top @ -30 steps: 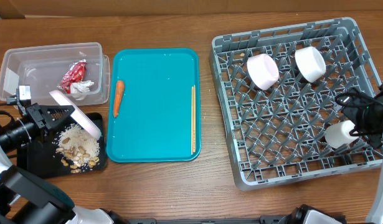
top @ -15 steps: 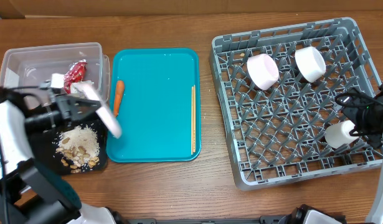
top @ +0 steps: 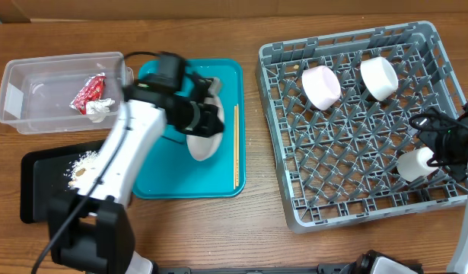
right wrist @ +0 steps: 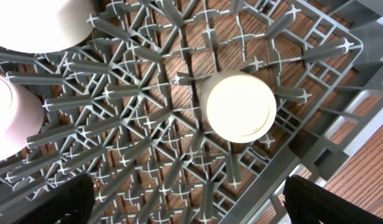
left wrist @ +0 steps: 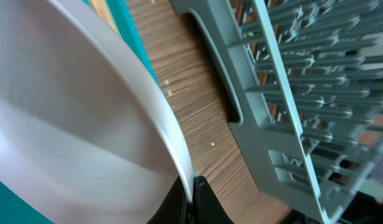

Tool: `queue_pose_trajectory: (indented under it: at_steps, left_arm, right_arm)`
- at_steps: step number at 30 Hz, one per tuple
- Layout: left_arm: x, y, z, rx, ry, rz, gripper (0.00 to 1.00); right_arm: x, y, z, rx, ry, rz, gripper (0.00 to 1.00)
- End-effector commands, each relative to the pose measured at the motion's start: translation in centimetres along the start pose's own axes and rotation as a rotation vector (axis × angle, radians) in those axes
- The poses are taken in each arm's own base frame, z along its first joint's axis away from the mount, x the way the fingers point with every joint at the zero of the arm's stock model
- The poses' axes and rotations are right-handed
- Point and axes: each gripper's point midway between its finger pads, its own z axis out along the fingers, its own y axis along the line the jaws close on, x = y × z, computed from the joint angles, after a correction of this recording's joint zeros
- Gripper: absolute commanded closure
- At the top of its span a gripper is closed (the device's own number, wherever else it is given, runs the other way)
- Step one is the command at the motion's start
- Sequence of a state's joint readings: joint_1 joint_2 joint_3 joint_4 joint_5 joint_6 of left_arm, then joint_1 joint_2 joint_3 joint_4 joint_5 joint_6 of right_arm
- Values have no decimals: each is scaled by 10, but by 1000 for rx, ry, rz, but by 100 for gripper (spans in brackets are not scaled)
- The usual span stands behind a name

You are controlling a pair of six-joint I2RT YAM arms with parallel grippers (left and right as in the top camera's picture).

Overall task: Sort waste into correct bins and load items into the dishwasher
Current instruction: 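Carry the empty plate back over the teal tray with the left gripper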

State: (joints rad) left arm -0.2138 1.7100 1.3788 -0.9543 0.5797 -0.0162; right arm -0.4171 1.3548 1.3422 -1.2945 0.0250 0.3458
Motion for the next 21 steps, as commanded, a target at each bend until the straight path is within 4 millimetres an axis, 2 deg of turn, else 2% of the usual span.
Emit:
queue_pose_trajectory:
  at_steps: [1,5,7,8,9,10,11,12,13,14,15,17,18,19,21]
  left_arm:
    - [8,-7,41,-231,35,-87,96]
    - [16,-25,71,-227,74,-55,93]
    - [11,-33,82,-212,60,-21,72]
    - [8,-34,82,-208,48,-16,70]
    - [4,-35,81,-205,37,-12,62]
    - [0,-36,78,-205,25,-11,59]
    - [-8,-36,69,-206,11,-5,52]
    - [-11,-35,63,-212,8,-7,51]
    - [-18,-28,41,-243,3,-27,50]
    - [-21,-22,28,-269,0,-47,48]
    - [-24,-11,6,-317,-9,-83,47]
    - [-25,6,-24,-381,-24,-136,45]
    - [-25,18,-47,-418,-39,-179,44]
    - [-24,22,-56,-429,-46,-196,43]
    - [-19,39,-89,-467,-70,-266,42]
  right_arm:
    - [-2,1,-8,-16,-25,-5,0]
    - [-1,1,-8,-15,-23,-5,0]
    - [-1,1,-8,-15,-23,-5,0]
    - [-1,1,-8,-15,-23,-5,0]
    - [-1,1,-8,-15,-23,-5,0]
    - [-1,1,-8,-15,-23,-5,0]
    - [0,1,-8,-14,-19,-5,0]
    - [0,1,-8,-13,-17,-5,0]
    - [3,2,-8,-21,-3,-17,0]
    - [5,6,-8,-47,7,-41,0]
    - [8,15,-8,-96,20,-74,0]
    - [12,35,-11,-196,34,-156,0]
    - [15,45,-13,-239,40,-196,0]
    - [18,54,-15,-271,44,-229,0]
    - [28,76,-20,-334,51,-318,0]
